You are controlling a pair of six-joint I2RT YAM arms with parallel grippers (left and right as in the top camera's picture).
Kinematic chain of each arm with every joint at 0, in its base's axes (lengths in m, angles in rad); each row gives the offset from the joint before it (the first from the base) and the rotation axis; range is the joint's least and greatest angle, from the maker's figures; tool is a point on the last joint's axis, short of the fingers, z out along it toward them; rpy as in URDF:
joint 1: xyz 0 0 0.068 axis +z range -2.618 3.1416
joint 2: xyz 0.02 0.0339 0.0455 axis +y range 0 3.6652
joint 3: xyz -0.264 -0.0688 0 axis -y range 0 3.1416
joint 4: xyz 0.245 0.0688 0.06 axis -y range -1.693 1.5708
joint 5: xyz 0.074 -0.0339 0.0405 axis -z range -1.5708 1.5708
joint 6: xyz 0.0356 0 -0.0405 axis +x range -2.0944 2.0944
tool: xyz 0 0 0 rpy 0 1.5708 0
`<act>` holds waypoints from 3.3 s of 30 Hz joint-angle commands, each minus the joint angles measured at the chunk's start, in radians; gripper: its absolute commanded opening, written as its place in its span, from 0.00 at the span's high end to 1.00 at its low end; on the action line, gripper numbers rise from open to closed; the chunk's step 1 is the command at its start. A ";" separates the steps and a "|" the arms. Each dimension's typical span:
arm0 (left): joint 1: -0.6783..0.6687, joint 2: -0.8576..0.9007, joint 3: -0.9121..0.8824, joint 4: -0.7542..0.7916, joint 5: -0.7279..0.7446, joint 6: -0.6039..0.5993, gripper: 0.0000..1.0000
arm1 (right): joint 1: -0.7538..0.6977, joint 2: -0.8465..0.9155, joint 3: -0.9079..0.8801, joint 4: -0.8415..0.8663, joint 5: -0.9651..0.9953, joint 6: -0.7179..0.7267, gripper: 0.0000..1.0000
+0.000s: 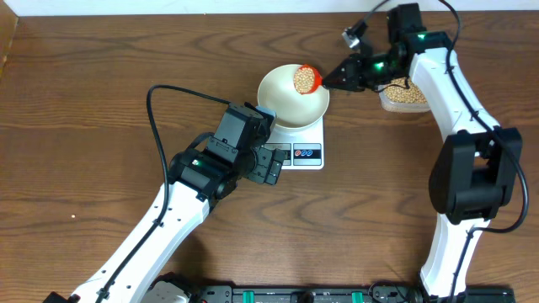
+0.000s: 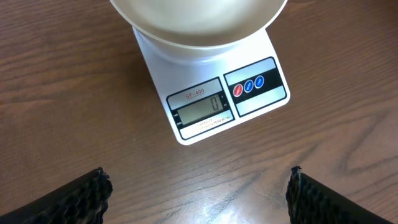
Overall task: Scoop item into bowl and weigh 50g on scale
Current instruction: 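Carry the filled scoop with the right gripper over the white bowl, then tip the scoop to pour soybeans into the bowl, then move the empty scoop back to the soybean tub with the right gripper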
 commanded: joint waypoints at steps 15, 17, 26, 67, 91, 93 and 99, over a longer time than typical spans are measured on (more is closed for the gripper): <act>0.003 -0.007 0.002 -0.003 -0.016 0.003 0.08 | 0.190 -0.070 0.138 -0.064 0.529 -0.098 0.99; 0.003 -0.007 0.002 -0.003 -0.016 0.003 0.08 | 0.215 -0.072 0.157 -0.084 0.597 -0.112 0.99; 0.003 -0.007 0.002 -0.003 -0.016 0.003 0.07 | 0.343 -0.072 0.188 -0.121 0.930 -0.152 0.99; 0.003 -0.007 0.002 -0.003 -0.016 0.003 0.08 | -0.138 -0.204 0.204 -0.215 0.430 -0.117 0.99; 0.003 -0.007 0.002 -0.003 -0.016 0.003 0.08 | -0.241 -0.202 0.113 -0.267 0.922 -0.116 0.99; 0.003 -0.007 0.002 -0.003 -0.016 0.003 0.08 | -0.235 -0.202 0.093 -0.249 0.928 -0.116 0.99; 0.003 -0.007 0.002 -0.003 -0.016 0.003 0.08 | -0.199 -0.202 0.031 -0.195 1.015 -0.116 0.99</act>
